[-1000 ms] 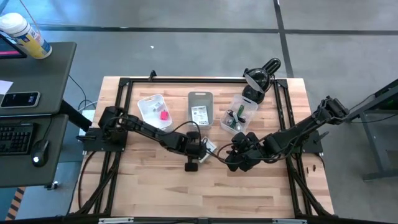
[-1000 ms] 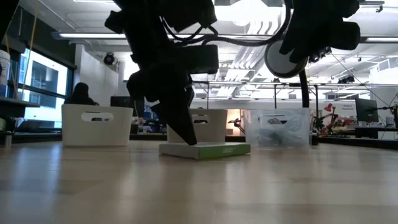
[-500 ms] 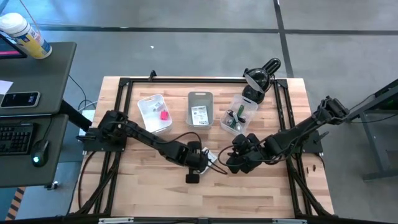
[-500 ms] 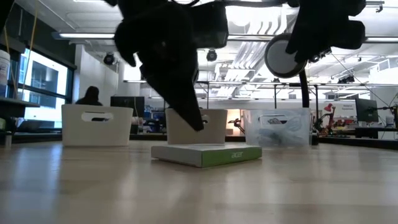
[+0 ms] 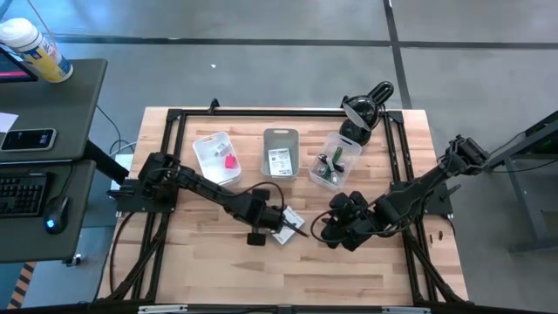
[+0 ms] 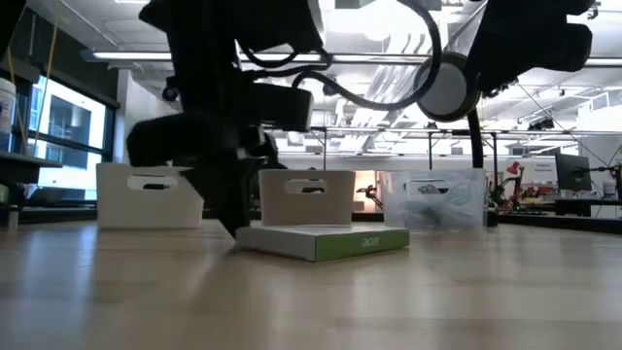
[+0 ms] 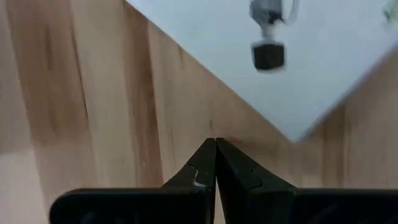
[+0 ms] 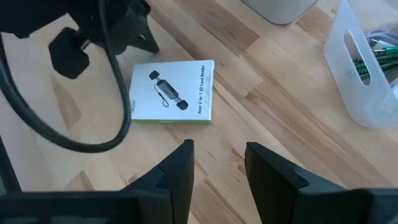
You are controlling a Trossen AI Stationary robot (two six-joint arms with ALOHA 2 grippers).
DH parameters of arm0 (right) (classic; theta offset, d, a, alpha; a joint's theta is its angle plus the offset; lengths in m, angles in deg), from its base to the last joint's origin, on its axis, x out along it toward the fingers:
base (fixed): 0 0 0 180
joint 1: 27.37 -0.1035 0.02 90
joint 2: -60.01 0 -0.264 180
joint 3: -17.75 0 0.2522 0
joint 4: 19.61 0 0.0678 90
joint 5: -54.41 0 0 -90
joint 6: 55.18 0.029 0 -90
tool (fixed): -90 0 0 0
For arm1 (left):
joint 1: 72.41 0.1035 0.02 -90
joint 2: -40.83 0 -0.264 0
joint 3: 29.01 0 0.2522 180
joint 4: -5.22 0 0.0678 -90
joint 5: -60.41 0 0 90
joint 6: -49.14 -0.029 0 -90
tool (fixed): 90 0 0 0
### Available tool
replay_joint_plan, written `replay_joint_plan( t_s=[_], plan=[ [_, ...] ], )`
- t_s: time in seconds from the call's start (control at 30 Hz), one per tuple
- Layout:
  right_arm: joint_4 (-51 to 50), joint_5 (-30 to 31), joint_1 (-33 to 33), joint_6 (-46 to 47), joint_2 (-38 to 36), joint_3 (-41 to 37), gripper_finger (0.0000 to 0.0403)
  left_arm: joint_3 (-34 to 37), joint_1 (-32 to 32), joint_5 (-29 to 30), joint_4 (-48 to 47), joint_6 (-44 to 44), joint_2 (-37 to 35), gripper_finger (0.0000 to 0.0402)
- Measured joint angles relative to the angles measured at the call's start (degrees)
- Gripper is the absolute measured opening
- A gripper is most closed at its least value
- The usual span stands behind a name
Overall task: Pick and place items into bin
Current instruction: Put the white card reader box into the gray bin
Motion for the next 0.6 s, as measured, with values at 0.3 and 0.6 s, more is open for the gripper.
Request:
replay_joint_plan(
  t_s=[0.3,0.6],
  plan=[
    [0.02,0.32,-0.20,0.65,0.00,0.00,0.0133,0.52,-0.29,-3.34,7.21,1.43,0.18,0.0000],
    [-3.51,-5.62,-0.71,4.71,0.00,0.00,0.0133,0.52,-3.35,-5.24,14.07,5.26,0.24,0.0000]
  ],
)
